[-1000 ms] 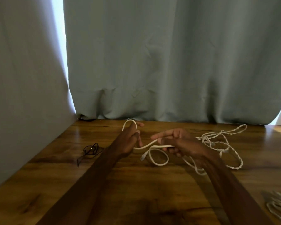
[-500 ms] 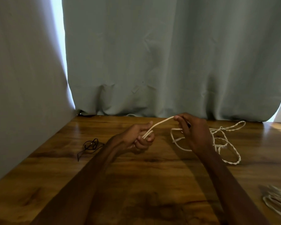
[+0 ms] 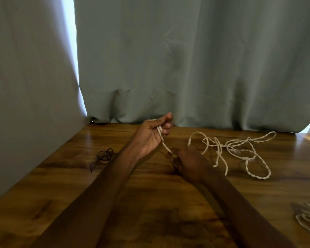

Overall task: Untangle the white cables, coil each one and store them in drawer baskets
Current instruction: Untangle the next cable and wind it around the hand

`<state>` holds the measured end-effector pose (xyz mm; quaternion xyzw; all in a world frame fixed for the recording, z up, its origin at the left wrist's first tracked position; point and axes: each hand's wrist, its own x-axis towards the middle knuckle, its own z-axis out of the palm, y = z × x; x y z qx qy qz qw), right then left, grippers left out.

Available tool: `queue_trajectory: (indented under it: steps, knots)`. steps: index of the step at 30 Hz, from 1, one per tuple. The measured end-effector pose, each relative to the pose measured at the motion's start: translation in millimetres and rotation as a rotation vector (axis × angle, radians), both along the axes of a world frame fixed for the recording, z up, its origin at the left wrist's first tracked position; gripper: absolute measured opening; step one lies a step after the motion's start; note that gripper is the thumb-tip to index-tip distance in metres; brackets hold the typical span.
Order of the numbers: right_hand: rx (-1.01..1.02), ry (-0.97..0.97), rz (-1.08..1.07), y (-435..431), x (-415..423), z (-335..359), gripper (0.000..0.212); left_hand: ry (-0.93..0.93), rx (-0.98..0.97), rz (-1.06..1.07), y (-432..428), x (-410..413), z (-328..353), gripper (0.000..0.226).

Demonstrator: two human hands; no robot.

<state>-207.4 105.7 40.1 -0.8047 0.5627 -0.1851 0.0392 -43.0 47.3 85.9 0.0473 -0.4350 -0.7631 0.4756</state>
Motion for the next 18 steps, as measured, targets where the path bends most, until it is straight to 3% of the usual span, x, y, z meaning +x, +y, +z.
queue_trajectory:
  steps: [3,10,14,18]
  knots:
    - [0.022,-0.028,0.058,0.5,4.2,0.3,0.025,0.018,0.099,0.109,-3.8,-1.1,-6.6,0.032]
    - [-0.002,-0.067,0.120,7.3,2.0,10.4,0.022,-0.058,0.205,0.335,-11.4,-0.8,-13.4,0.055]
    - [-0.058,-0.100,0.152,11.9,0.9,15.7,0.024,-0.262,0.152,0.508,-21.3,1.3,-18.3,0.055]
    - [-0.111,-0.174,0.160,15.9,-2.0,20.3,0.018,-0.493,-0.076,0.563,-22.2,-0.4,-31.7,0.047]
